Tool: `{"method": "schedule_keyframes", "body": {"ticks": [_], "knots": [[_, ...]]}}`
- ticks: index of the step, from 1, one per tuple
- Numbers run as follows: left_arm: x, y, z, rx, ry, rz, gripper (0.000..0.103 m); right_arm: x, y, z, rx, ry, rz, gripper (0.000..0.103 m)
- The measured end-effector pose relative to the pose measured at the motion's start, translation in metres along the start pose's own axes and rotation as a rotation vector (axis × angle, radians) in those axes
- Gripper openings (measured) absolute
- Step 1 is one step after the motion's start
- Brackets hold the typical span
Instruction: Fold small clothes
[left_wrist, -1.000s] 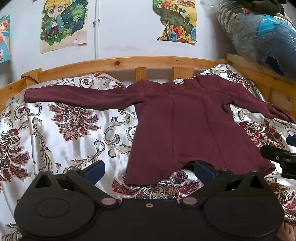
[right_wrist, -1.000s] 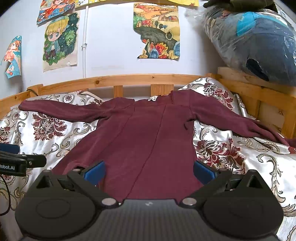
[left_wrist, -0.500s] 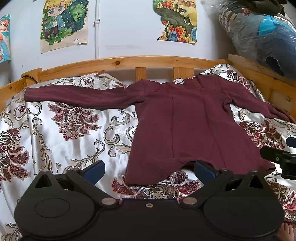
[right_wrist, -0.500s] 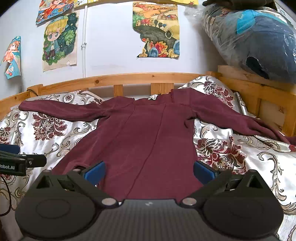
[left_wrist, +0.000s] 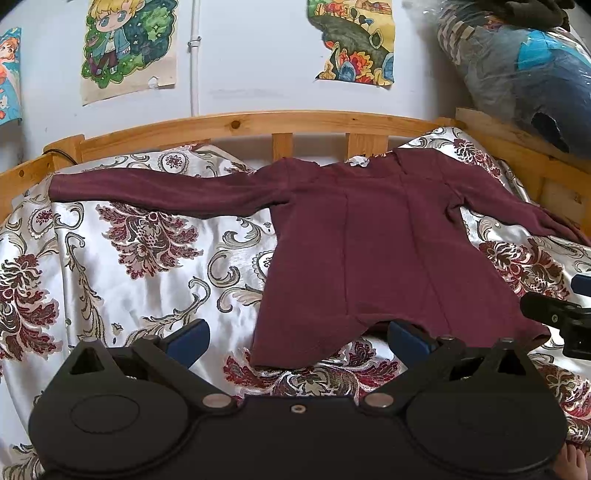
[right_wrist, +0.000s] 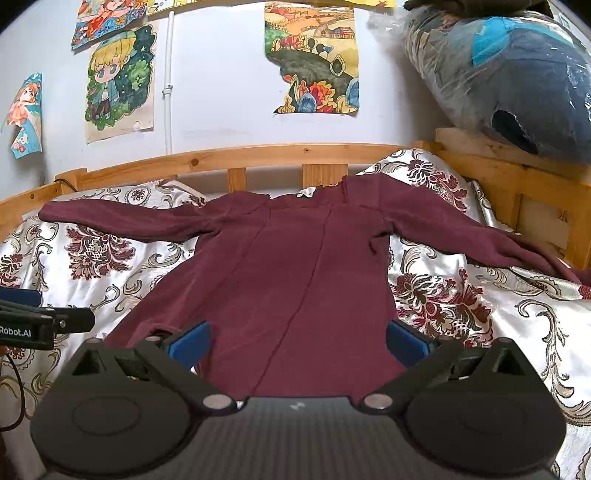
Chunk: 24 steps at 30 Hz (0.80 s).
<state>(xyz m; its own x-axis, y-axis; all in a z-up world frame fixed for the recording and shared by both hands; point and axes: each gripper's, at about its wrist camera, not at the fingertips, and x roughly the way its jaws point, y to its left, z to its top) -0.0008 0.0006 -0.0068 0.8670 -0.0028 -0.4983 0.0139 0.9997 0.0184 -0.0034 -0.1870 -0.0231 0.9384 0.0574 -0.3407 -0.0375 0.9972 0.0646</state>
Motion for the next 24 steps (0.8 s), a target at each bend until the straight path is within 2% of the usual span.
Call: {"method": "schedule_keyframes", "body": {"ticks": [24], "knots": [[0.0003, 0.0006, 0.0006, 0.000, 0.002, -0.001, 0.102, -0.0007, 0.0000, -0.0009, 0.008, 0.004, 0.002, 0.103]]}}
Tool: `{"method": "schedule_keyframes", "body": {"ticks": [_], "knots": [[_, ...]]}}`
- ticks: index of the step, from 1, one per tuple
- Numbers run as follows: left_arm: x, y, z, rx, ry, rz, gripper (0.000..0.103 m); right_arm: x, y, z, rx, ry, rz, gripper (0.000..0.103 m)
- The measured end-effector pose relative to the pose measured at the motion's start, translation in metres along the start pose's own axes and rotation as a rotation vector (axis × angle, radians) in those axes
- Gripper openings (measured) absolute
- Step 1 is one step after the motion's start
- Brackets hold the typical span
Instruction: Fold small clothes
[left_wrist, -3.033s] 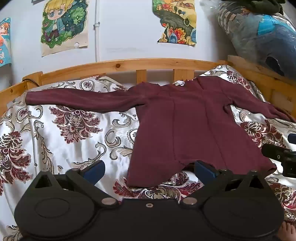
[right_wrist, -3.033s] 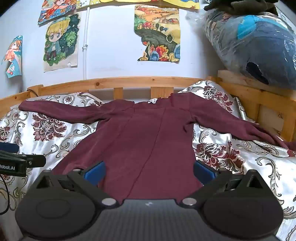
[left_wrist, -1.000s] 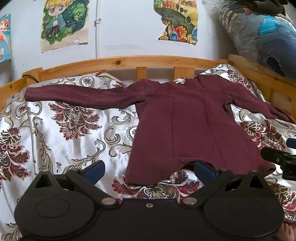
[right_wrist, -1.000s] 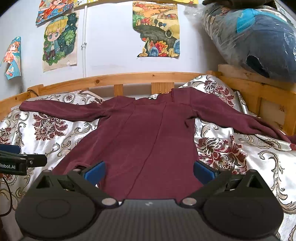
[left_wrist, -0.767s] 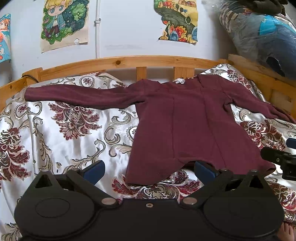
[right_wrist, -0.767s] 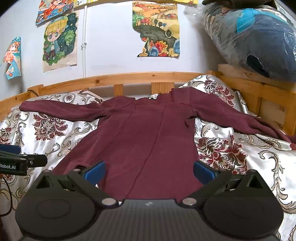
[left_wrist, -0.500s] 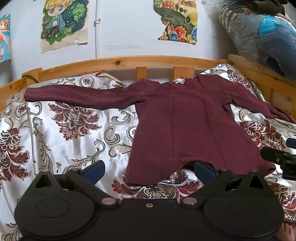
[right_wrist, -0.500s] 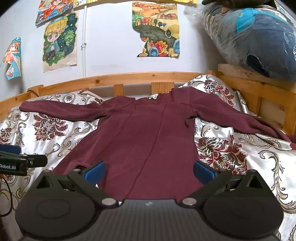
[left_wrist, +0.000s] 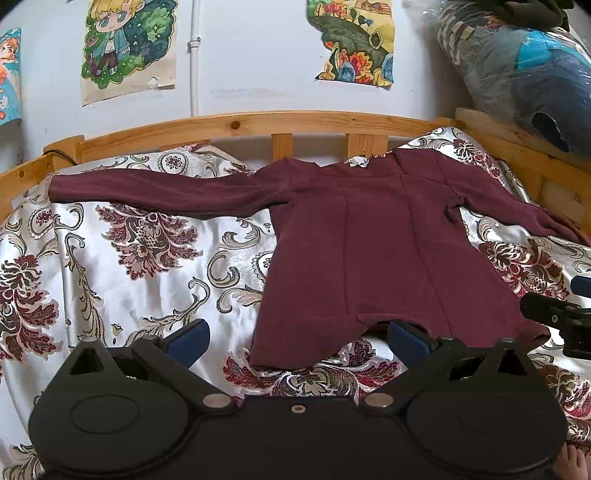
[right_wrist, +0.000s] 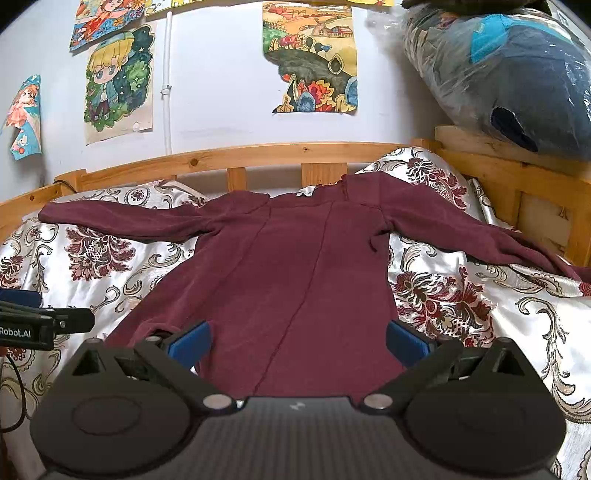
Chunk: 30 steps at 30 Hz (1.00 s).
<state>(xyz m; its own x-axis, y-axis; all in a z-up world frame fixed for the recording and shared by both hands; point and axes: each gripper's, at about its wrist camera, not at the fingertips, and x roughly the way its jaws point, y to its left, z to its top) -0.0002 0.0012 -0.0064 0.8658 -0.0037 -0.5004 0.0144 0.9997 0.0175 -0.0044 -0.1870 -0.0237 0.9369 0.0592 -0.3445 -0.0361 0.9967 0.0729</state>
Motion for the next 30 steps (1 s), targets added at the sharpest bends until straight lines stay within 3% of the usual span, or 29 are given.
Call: {"method": "schedule_keyframes", "body": {"ticks": [13, 17, 20, 24, 30], "knots": [[0.001, 0.000, 0.000, 0.000, 0.008, 0.000, 0.102, 0.001, 0.000, -0.001, 0.006, 0.011, 0.000, 0.103], [0.013, -0.003, 0.003, -0.013, 0.056, 0.000, 0.102, 0.005, -0.008, 0.001, 0.043, 0.028, -0.009, 0.103], [0.028, -0.006, 0.016, -0.013, 0.096, -0.035, 0.102, 0.012, -0.022, 0.003, 0.113, 0.041, -0.025, 0.103], [0.045, -0.016, 0.039, 0.039, 0.046, -0.055, 0.102, 0.020, -0.052, 0.015, 0.201, 0.029, -0.057, 0.103], [0.096, -0.020, 0.059, 0.012, 0.059, -0.084, 0.102, 0.032, -0.111, 0.042, 0.153, -0.009, -0.209, 0.103]]}}
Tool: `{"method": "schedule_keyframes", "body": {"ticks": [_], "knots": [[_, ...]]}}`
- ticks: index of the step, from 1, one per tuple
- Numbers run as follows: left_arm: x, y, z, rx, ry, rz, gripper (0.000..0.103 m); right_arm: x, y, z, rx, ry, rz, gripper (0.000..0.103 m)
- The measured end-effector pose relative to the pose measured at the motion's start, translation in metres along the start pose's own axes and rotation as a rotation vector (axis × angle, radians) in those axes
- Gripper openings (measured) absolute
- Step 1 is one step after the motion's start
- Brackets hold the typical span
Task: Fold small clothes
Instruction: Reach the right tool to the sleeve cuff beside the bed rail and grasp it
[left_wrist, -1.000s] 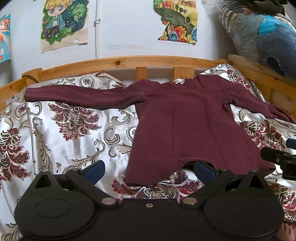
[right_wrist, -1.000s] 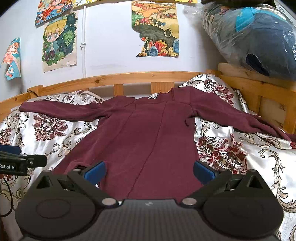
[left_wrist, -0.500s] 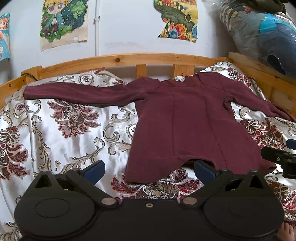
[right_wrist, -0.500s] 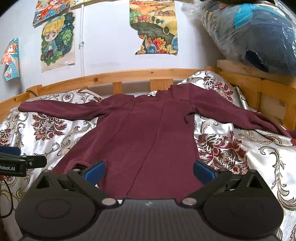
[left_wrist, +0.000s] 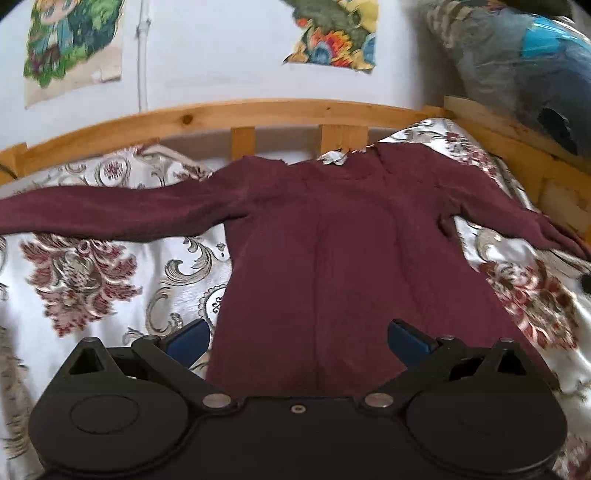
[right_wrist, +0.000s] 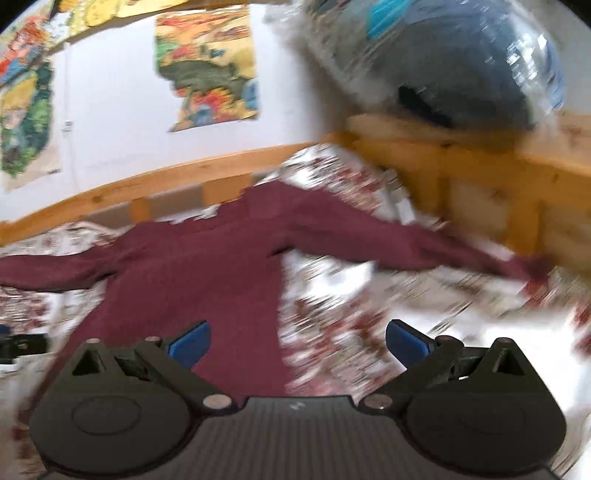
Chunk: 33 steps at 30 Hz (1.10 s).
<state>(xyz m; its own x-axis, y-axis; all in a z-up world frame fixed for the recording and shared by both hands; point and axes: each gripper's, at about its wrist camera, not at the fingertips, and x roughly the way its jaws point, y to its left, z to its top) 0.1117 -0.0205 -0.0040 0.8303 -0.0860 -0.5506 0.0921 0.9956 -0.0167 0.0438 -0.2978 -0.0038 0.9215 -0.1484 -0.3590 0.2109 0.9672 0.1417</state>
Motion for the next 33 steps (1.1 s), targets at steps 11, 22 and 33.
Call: {"method": "schedule_keyframes", "body": {"ticks": [11, 22, 33], "knots": [[0.063, 0.011, -0.014, 0.051, 0.004, -0.001, 0.102, 0.059, -0.110, 0.051, -0.085, 0.118, -0.329, 0.086], [0.081, 0.018, -0.038, 0.090, 0.096, 0.012, 0.102, 0.129, -0.141, 0.043, -0.212, 0.329, -0.454, 0.056], [0.067, 0.014, -0.037, 0.089, 0.067, -0.017, 0.102, 0.129, -0.128, 0.068, -0.274, 0.340, -0.421, 0.010]]}}
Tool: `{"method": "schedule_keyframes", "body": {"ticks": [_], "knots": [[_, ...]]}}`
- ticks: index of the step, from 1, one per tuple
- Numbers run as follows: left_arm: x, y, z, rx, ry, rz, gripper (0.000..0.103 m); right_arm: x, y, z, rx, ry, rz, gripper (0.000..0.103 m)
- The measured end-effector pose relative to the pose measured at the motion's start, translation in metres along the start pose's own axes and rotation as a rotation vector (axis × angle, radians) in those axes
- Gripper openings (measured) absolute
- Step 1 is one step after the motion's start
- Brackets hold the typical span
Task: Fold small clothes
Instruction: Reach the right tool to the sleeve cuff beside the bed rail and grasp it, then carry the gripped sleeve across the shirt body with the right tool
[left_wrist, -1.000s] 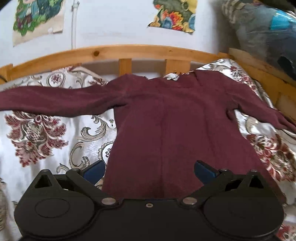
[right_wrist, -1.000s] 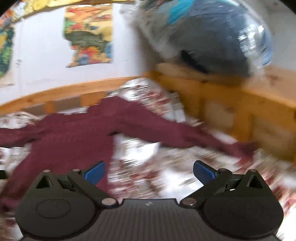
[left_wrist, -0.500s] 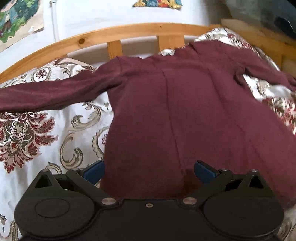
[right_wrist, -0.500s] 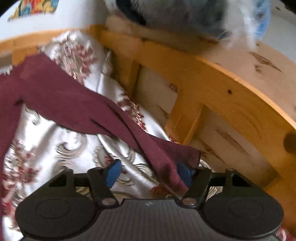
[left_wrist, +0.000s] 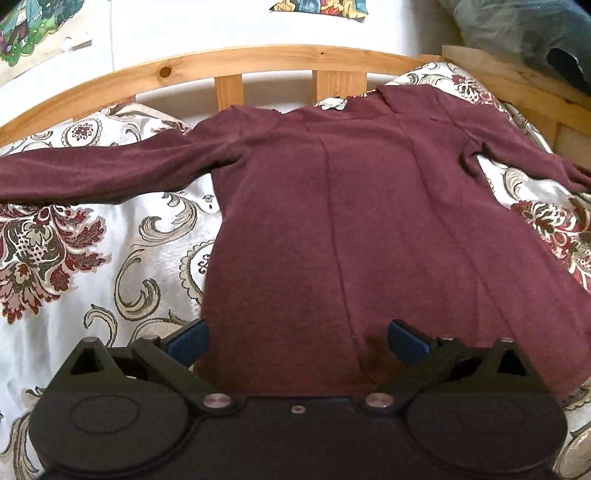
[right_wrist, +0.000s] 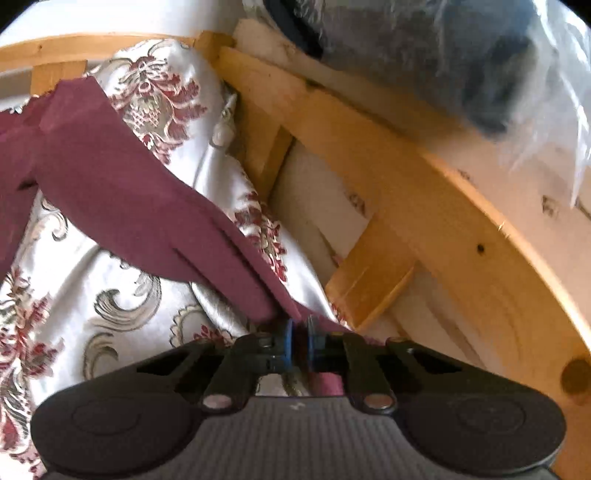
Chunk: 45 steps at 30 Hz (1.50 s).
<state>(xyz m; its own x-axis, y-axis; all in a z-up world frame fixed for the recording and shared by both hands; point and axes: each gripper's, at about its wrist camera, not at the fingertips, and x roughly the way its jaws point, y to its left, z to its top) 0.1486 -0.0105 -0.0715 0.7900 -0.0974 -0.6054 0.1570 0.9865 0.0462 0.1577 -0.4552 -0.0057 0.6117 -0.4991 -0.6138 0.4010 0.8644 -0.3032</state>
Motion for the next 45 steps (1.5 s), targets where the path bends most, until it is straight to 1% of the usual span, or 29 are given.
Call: {"method": "schedule_keyframes", "body": {"ticks": [1, 3, 5, 9, 12, 14, 16, 19, 21, 23, 26, 29, 31, 33, 35, 36, 37, 39, 40, 41, 43, 45], "knots": [[-0.001, 0.000, 0.001, -0.001, -0.005, -0.002, 0.102, -0.002, -0.001, 0.002, -0.004, 0.002, 0.000, 0.005], [-0.003, 0.000, 0.001, 0.000, -0.010, -0.003, 0.102, -0.007, 0.000, 0.004, -0.018, -0.001, -0.003, 0.004], [-0.004, 0.001, 0.002, -0.003, -0.010, -0.004, 0.102, -0.020, 0.000, 0.009, -0.020, -0.004, 0.011, 0.004], [-0.007, 0.003, 0.005, -0.021, -0.018, -0.010, 0.102, -0.069, 0.001, 0.029, 0.011, -0.030, 0.118, 0.003], [-0.013, 0.003, 0.009, -0.027, -0.037, -0.017, 0.102, -0.108, 0.008, 0.050, 0.059, -0.035, 0.249, 0.003], [-0.017, 0.003, 0.012, -0.028, -0.054, -0.026, 0.102, -0.135, 0.021, 0.065, 0.053, -0.060, 0.336, 0.003], [-0.022, 0.003, 0.015, -0.031, -0.068, -0.039, 0.102, -0.157, 0.043, 0.080, 0.026, -0.098, 0.414, 0.003], [-0.033, 0.005, 0.020, -0.048, -0.104, -0.071, 0.102, -0.182, 0.085, 0.097, -0.050, -0.150, 0.515, 0.003], [-0.042, 0.007, 0.023, -0.061, -0.136, -0.096, 0.102, -0.193, 0.118, 0.107, -0.101, -0.160, 0.600, 0.003], [-0.049, 0.010, 0.025, -0.072, -0.167, -0.126, 0.102, -0.199, 0.153, 0.114, -0.168, -0.163, 0.666, 0.003], [-0.058, 0.014, 0.028, -0.086, -0.205, -0.172, 0.102, -0.199, 0.205, 0.118, -0.250, -0.147, 0.747, 0.003], [-0.061, 0.019, 0.029, -0.104, -0.226, -0.226, 0.102, -0.193, 0.246, 0.112, -0.313, -0.130, 0.797, 0.003], [-0.059, 0.021, 0.029, -0.099, -0.241, -0.242, 0.102, -0.184, 0.266, 0.111, -0.331, -0.128, 0.828, 0.003], [-0.054, 0.022, 0.029, -0.085, -0.241, -0.258, 0.102, -0.177, 0.283, 0.108, -0.328, -0.150, 0.853, 0.003], [-0.048, 0.022, 0.027, -0.073, -0.235, -0.258, 0.102, -0.171, 0.296, 0.107, -0.326, -0.170, 0.889, 0.004], [-0.045, 0.023, 0.027, -0.071, -0.229, -0.254, 0.102, -0.167, 0.301, 0.106, -0.325, -0.165, 0.908, 0.005], [-0.041, 0.025, 0.026, -0.069, -0.220, -0.250, 0.102, -0.161, 0.305, 0.106, -0.321, -0.151, 0.929, 0.007], [-0.033, 0.030, 0.023, -0.073, -0.200, -0.240, 0.102, -0.152, 0.307, 0.106, -0.308, -0.135, 0.961, 0.025], [-0.029, 0.033, 0.021, -0.076, -0.190, -0.234, 0.102, -0.146, 0.306, 0.106, -0.305, -0.131, 0.963, 0.044], [-0.024, 0.036, 0.020, -0.081, -0.177, -0.226, 0.102, -0.141, 0.299, 0.108, -0.295, -0.136, 0.960, 0.054], [-0.014, 0.043, 0.018, -0.094, -0.151, -0.208, 0.102, -0.129, 0.287, 0.111, -0.272, -0.143, 0.940, 0.055], [-0.006, 0.051, 0.016, -0.114, -0.129, -0.195, 0.102, -0.113, 0.267, 0.119, -0.234, -0.130, 0.881, 0.058]]}}
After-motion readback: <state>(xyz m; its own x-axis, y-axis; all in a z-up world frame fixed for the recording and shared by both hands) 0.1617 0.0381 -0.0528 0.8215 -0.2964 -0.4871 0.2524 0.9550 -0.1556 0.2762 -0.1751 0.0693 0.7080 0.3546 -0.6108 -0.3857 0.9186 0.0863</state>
